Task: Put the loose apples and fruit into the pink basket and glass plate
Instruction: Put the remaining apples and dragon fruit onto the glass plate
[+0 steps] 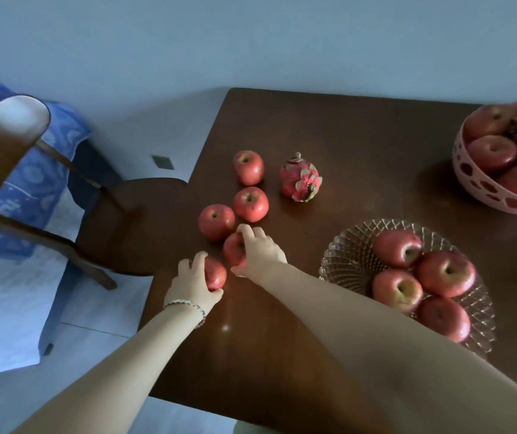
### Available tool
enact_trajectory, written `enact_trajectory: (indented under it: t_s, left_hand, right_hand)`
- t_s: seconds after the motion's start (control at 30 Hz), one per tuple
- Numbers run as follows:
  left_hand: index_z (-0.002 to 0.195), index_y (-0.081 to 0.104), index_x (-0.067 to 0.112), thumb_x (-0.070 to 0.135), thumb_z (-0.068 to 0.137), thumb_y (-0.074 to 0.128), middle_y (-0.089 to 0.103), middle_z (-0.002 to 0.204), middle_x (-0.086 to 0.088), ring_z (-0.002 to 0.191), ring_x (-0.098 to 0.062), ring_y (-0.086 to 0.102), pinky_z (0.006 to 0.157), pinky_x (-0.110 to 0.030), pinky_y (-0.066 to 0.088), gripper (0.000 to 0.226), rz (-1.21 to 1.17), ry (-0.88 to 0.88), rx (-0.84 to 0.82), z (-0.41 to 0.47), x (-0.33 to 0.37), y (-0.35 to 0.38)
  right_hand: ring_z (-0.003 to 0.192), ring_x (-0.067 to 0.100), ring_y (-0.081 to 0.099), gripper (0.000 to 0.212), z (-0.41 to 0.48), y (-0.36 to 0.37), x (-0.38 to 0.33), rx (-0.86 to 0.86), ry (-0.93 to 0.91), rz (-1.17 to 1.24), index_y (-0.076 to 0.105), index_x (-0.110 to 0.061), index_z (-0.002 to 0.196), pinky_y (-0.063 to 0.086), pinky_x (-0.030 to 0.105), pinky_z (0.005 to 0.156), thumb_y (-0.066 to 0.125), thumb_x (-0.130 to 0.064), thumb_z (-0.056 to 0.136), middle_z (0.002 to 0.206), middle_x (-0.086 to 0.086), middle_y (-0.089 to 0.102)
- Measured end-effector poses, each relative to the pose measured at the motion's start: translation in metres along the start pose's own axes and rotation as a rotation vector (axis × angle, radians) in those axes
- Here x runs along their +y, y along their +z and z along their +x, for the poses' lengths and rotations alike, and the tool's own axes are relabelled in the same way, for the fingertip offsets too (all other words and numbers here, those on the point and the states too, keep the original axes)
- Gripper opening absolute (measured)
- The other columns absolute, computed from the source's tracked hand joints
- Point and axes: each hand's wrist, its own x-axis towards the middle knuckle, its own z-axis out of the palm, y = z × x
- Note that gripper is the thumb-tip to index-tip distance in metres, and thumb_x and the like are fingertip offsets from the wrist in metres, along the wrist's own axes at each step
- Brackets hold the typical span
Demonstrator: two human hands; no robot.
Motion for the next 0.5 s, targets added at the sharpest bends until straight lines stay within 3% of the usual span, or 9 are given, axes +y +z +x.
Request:
enact_trajectory:
  t_s: [0.13, 0.3, 0.4, 0.5]
  left_hand:
    - [0.131, 0.036, 0.026, 0.027, 0.072, 0.074, 0.042, 0.124, -0.007, 0.106, -0.033, 0.057, 0.090, -0.039, 0.047, 0.070, -0.080, 0.020, 0.034, -0.004, 0.001, -0.002]
    - [0.124, 0.044, 0.032, 0.035, 0.064, 0.079, 0.046, 0.119, 0.002, 0.104, -0.021, 0.058, 0.082, -0.031, 0.048, 0.070, -0.213, 0.224, 0.062, -0.028, 0.029, -0.007]
    - [0.124, 0.042, 0.037, 0.040, 0.063, 0.079, 0.045, 0.115, 0.006, 0.104, -0.016, 0.057, 0.083, -0.027, 0.047, 0.071, -0.222, 0.385, 0.032, -0.045, 0.063, -0.006]
    - [0.126, 0.039, 0.041, 0.045, 0.063, 0.077, 0.045, 0.118, 0.006, 0.104, -0.017, 0.057, 0.082, -0.029, 0.049, 0.074, -0.148, 0.519, -0.010, -0.061, 0.101, 0.005]
  right_hand:
    - [0.102, 0.026, 0.055, 0.071, -0.020, -0.008, 0.011, 0.050, 0.005, 0.181, 0.036, -0.025, 0.123, 0.049, 0.034, 0.078, 0.077, -0.030, 0.064, 0.117, 0.002, 0.044]
    - [0.099, 0.012, 0.052, 0.073, -0.091, -0.044, 0.055, 0.166, -0.016, 0.328, 0.040, -0.034, 0.122, 0.048, 0.028, 0.088, 0.077, -0.042, 0.060, 0.113, -0.006, 0.044]
    - [0.097, 0.011, 0.053, 0.075, -0.140, -0.057, 0.099, 0.217, -0.006, 0.238, 0.047, -0.027, 0.122, 0.047, 0.026, 0.088, 0.077, -0.046, 0.056, 0.112, -0.009, 0.044]
    - [0.096, 0.023, 0.060, 0.083, -0.173, -0.058, 0.143, 0.225, 0.008, -0.006, 0.054, -0.022, 0.122, 0.053, 0.036, 0.084, 0.067, -0.059, 0.048, 0.114, -0.004, 0.051]
